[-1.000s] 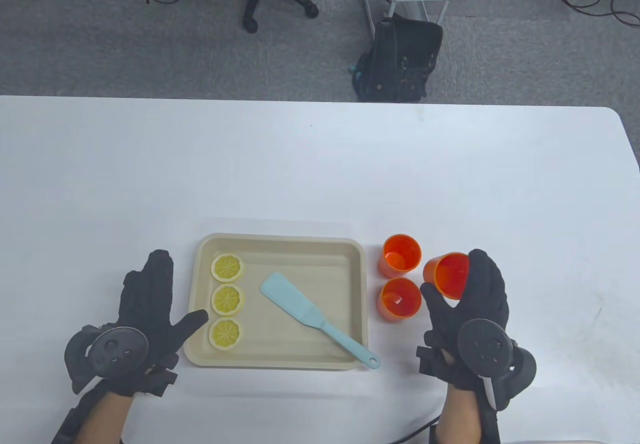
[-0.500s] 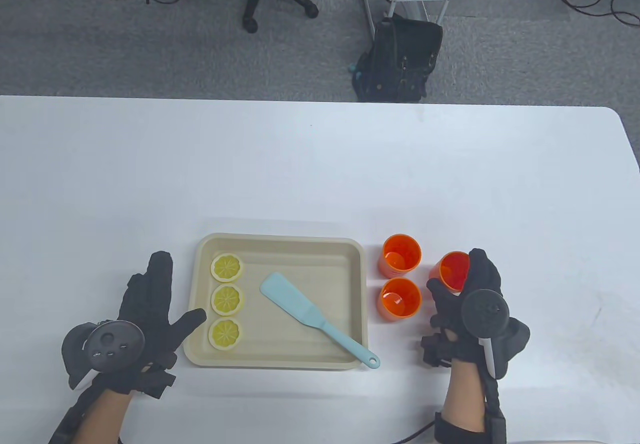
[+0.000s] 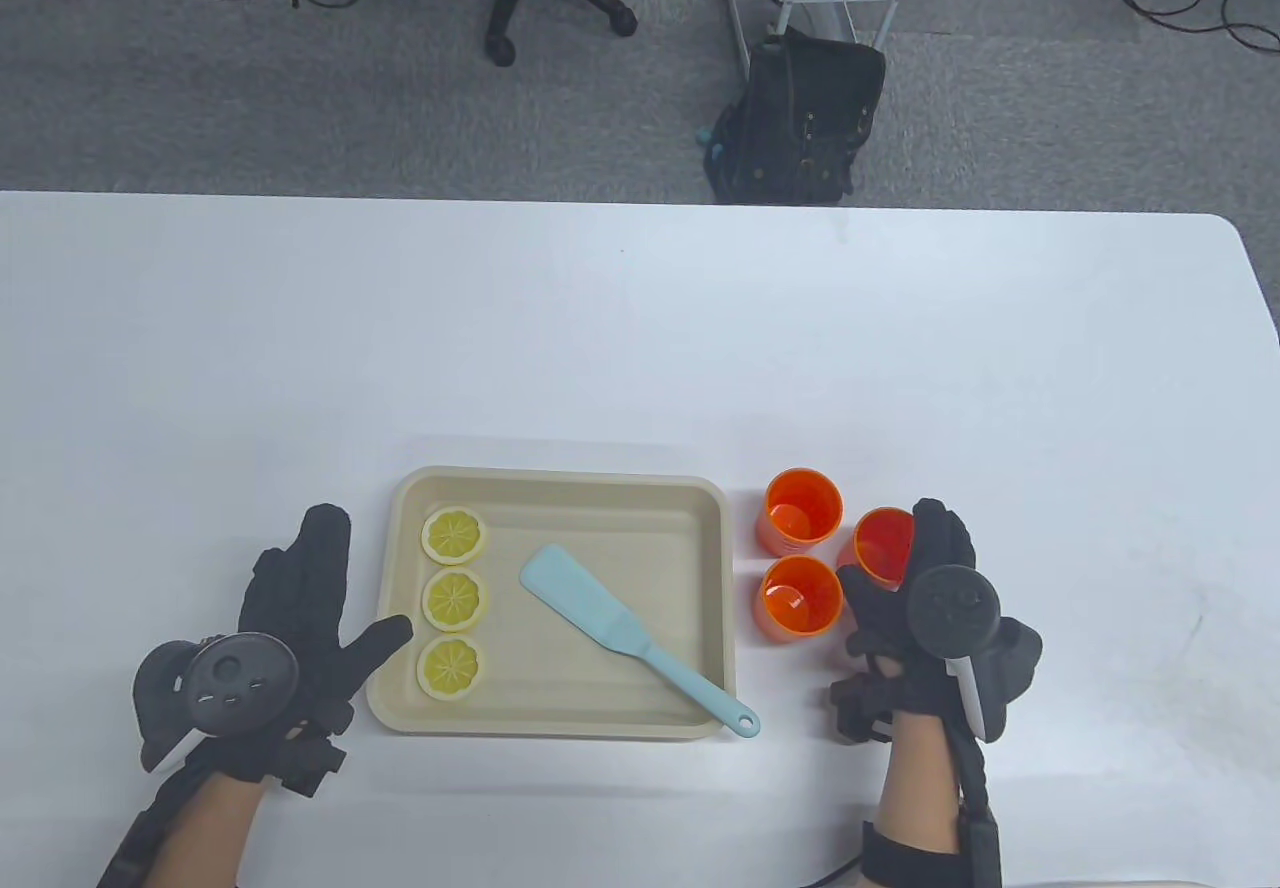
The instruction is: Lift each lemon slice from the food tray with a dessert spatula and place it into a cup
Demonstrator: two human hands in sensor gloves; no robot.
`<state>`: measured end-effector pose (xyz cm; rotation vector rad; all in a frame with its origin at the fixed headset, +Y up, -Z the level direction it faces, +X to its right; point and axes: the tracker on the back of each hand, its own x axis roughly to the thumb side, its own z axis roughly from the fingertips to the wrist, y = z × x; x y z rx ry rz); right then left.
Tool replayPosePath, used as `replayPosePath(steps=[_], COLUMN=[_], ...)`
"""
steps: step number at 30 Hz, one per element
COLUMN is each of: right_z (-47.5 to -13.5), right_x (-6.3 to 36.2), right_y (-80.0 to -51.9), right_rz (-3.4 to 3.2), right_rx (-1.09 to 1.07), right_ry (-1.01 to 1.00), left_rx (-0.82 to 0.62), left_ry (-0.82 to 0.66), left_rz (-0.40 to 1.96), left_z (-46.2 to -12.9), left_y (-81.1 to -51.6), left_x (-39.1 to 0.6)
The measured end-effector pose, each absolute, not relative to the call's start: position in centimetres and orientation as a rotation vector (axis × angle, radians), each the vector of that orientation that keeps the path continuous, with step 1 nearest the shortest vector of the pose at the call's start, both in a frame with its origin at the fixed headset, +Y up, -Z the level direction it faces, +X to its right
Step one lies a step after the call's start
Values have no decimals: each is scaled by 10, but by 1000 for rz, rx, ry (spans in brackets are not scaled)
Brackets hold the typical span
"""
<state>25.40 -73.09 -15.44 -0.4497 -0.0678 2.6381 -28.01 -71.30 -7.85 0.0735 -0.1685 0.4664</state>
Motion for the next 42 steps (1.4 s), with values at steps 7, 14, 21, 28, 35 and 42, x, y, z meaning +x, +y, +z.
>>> replayPosePath(steps=[7, 14, 21, 28, 35, 42], right_z=[-138, -111, -95, -96, -104, -107], right_x=[252, 209, 123, 66, 52, 37], right_y=[-699, -664, -662, -699, -720, -736], right_rz=[2626, 2684, 2656, 2850, 2939, 3117], right_rx=[-445, -302, 153, 369, 280, 232], right_ry=[-112, -368, -251, 209, 382, 575], left_rx=[44, 5, -12, -33, -54, -75], left_ry=[-145, -135, -142, -143, -151, -156], left_rz=[444, 414, 408, 398, 396, 387], left_z=[-80, -82, -82, -82, -83, -83], left_y=[-716, -721, -721, -723, -724, -725], left_x=[-286, -288, -287, -287, -285, -283])
